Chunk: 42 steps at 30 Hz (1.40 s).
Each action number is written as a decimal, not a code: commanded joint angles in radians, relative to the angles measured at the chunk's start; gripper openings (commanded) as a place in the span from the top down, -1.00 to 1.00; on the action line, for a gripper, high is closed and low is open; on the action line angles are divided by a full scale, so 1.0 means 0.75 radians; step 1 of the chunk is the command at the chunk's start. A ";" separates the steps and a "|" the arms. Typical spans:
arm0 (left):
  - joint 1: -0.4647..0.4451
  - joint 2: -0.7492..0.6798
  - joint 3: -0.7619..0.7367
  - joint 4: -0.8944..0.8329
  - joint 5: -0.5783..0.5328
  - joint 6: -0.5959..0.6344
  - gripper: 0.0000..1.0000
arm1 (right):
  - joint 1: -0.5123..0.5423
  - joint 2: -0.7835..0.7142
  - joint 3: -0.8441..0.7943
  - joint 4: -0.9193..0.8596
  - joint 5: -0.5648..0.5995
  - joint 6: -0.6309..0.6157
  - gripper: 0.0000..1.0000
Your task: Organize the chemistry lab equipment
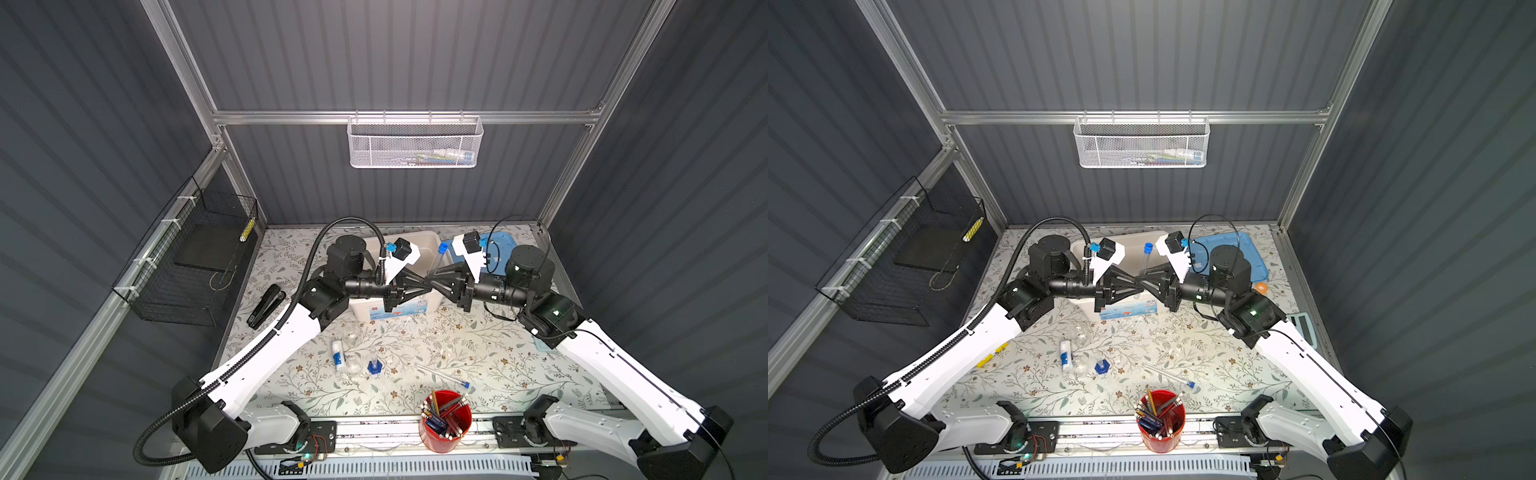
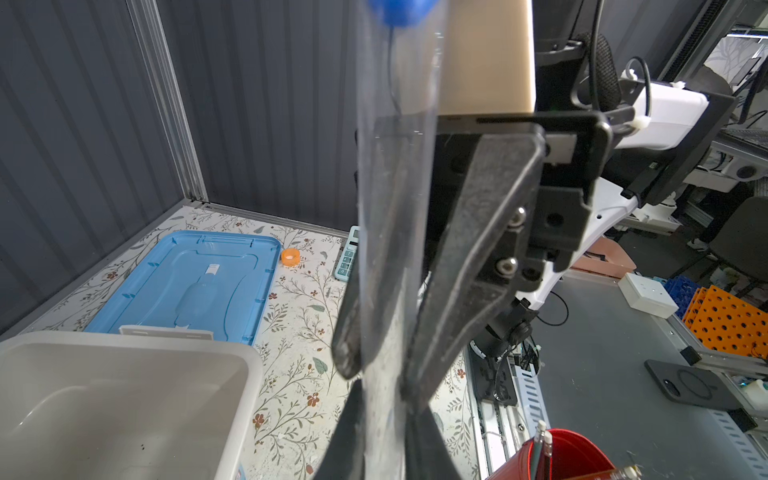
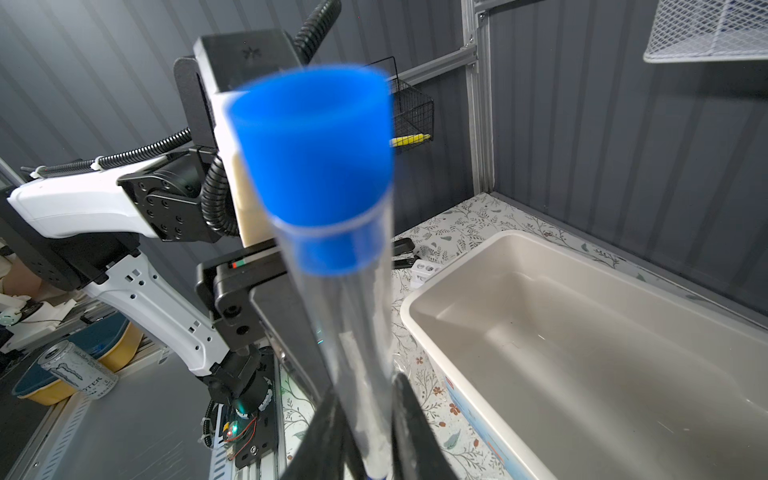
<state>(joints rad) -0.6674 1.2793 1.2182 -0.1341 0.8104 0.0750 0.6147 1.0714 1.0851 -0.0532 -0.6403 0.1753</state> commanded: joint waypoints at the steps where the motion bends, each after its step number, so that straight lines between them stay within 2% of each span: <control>1: 0.010 -0.003 -0.002 0.060 0.028 -0.023 0.95 | 0.013 0.009 0.022 0.060 -0.031 0.028 0.62; 3: 0.010 -0.009 -0.008 0.068 0.023 -0.026 0.92 | 0.014 0.011 0.024 0.063 -0.029 0.030 0.64; 7: 0.014 -0.014 -0.018 0.073 0.024 -0.027 0.73 | 0.016 0.013 0.026 0.068 -0.027 0.036 0.67; 9: 0.012 -0.014 -0.022 0.072 0.026 -0.025 0.46 | 0.016 0.013 0.028 0.066 -0.021 0.036 0.69; 10: 0.013 -0.014 -0.026 0.071 0.030 -0.021 0.20 | 0.015 0.015 0.029 0.065 -0.020 0.036 0.70; 11: 0.014 -0.014 -0.027 0.069 0.033 -0.021 -0.18 | 0.015 0.015 0.029 0.063 -0.017 0.035 0.70; 13: 0.014 -0.016 -0.028 0.059 0.042 -0.016 -0.39 | 0.015 0.018 0.037 0.050 -0.009 0.031 0.72; 21: 0.049 -0.073 -0.032 0.001 0.039 0.024 -0.48 | 0.015 0.024 0.058 -0.050 0.073 -0.025 0.78; 27: 0.152 -0.164 -0.063 0.096 0.028 -0.027 -0.48 | 0.015 0.024 0.067 -0.128 0.096 -0.059 0.79; 31: 0.234 -0.144 -0.039 0.120 0.097 -0.067 -0.46 | 0.015 0.031 0.063 -0.146 0.090 -0.058 0.79; 35: 0.304 -0.096 -0.056 0.322 0.195 -0.222 -0.45 | 0.015 0.042 0.065 -0.159 0.073 -0.059 0.79; 42: 0.309 0.046 0.024 0.551 0.350 -0.395 -0.43 | 0.031 0.095 0.076 -0.201 0.057 -0.078 0.79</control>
<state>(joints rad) -0.4351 1.2785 1.1927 0.1677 0.9821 -0.1326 0.6266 1.1168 1.1095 -0.1844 -0.5804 0.1371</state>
